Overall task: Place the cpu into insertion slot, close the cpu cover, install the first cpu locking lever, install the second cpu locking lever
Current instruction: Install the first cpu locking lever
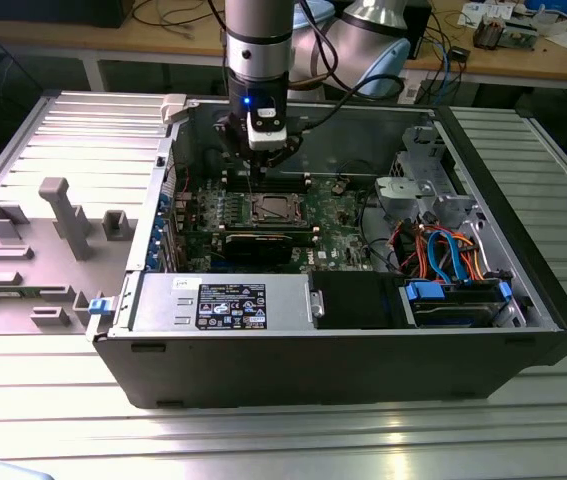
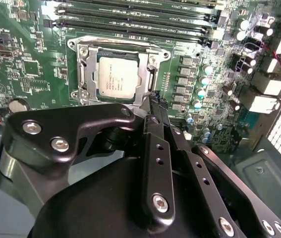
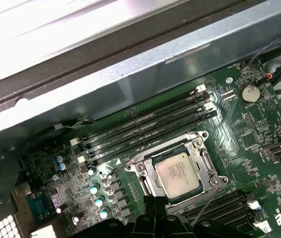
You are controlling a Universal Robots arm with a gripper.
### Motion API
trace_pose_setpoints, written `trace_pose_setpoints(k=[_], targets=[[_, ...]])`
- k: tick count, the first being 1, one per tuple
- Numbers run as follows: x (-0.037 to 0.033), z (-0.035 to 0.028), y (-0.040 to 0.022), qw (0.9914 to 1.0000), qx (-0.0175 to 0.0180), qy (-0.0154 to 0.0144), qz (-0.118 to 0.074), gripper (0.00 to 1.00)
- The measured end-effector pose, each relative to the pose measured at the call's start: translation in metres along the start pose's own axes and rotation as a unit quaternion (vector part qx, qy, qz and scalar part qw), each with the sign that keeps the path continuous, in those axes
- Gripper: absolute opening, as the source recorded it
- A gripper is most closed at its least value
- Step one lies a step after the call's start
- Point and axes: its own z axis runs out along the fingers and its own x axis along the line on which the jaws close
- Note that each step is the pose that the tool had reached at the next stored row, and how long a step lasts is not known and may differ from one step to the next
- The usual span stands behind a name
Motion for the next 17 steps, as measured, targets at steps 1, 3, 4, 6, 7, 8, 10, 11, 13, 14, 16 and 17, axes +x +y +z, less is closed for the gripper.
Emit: trace_pose_setpoints(k=[1, 3, 4, 6, 7, 8, 10, 11, 13, 14, 16, 17], targets=[[0.0000, 0.0000, -0.0001, 0.99999, 0.0000, 0.0000, -0.003, 0.11], [-0.0001, 0.0001, -0.0005, 0.99988, -0.0001, 0.0001, -0.015, 0.11], [-0.0001, 0.0002, -0.0006, 0.99982, -0.0002, 0.0001, -0.019, 0.11], [-0.0001, 0.0002, -0.0008, 0.99966, -0.0002, 0.0003, -0.026, 0.11], [-0.0001, 0.0002, -0.0009, 0.99955, -0.0003, 0.0003, -0.030, 0.11], [0.0000, 0.0002, -0.0009, 0.99946, -0.0003, 0.0004, -0.033, 0.11], [0.0002, 0.0001, -0.0013, 0.99928, -0.0005, 0.0005, -0.038, 0.11], [0.0005, 0.0001, -0.0017, 0.99917, -0.0006, 0.0005, -0.041, 0.11], [0.0008, 0.0001, -0.0025, 0.99894, -0.0011, 0.0007, -0.046, 0.11], [0.0011, 0.0002, -0.0030, 0.99875, -0.0014, 0.0008, -0.050, 0.11], [0.0020, 0.0001, -0.0039, 0.99855, -0.0017, 0.0009, -0.054, 0.11], [0.0023, 0.0001, -0.0041, 0.99846, -0.0019, 0.0010, -0.055, 0.11]])
